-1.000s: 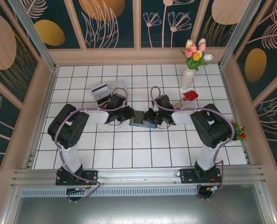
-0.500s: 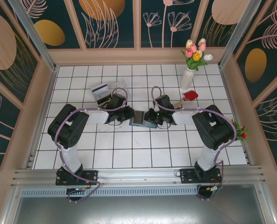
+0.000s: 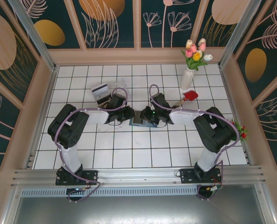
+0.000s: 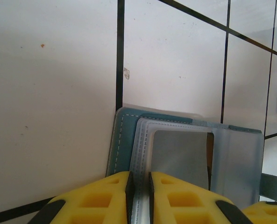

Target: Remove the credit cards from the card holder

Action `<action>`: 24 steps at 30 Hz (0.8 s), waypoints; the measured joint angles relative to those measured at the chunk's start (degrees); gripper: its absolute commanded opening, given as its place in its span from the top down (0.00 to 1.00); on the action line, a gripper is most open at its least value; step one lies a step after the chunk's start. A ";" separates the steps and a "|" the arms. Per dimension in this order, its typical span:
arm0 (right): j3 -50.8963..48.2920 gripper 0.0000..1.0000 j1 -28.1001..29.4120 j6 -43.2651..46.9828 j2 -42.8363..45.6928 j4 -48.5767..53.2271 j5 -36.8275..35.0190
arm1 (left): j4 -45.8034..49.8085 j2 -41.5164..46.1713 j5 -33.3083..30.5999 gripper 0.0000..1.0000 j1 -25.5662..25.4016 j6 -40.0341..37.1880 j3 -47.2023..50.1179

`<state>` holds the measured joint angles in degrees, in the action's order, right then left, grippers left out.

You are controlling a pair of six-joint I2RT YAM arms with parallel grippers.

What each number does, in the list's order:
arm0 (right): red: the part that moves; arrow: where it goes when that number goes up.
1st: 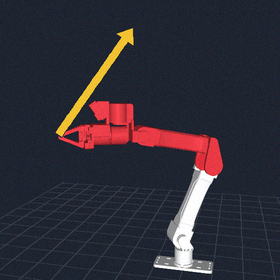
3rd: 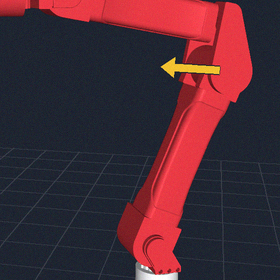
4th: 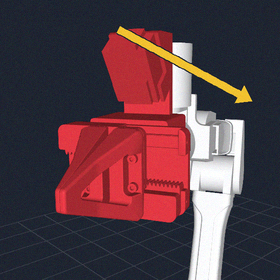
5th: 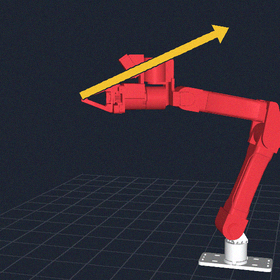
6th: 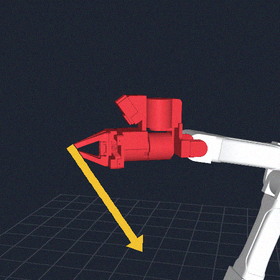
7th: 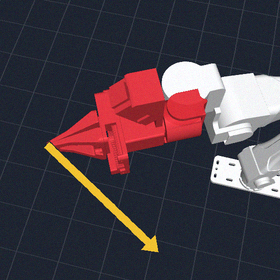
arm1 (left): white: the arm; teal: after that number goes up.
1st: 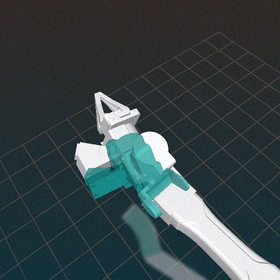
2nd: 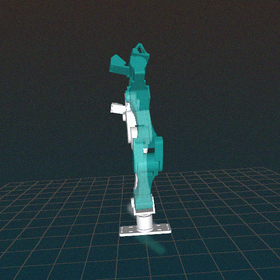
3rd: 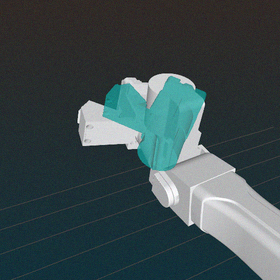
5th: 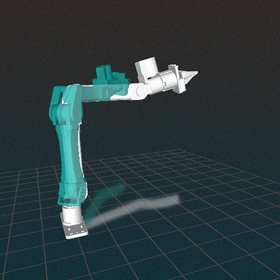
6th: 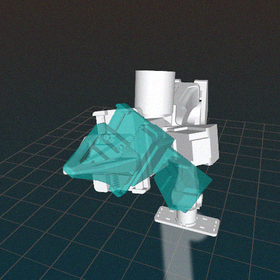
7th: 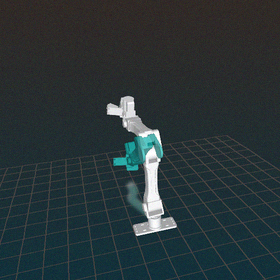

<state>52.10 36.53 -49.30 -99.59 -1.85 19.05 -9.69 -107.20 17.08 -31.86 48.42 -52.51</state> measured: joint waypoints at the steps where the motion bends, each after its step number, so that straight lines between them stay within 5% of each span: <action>1: 0.13 0.76 0.00 -0.31 -0.11 0.20 -0.15 | 0.00 0.00 0.00 0.81 0.00 0.02 0.00; 24: 0.48 0.89 -0.07 -0.55 -3.48 0.96 -0.26 | -0.02 0.00 -0.02 0.78 0.00 0.02 0.02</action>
<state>52.58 36.47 -49.84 -103.07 -0.89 18.79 -9.72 -107.20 17.06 -31.86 48.45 -52.49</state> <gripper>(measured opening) 0.124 0.209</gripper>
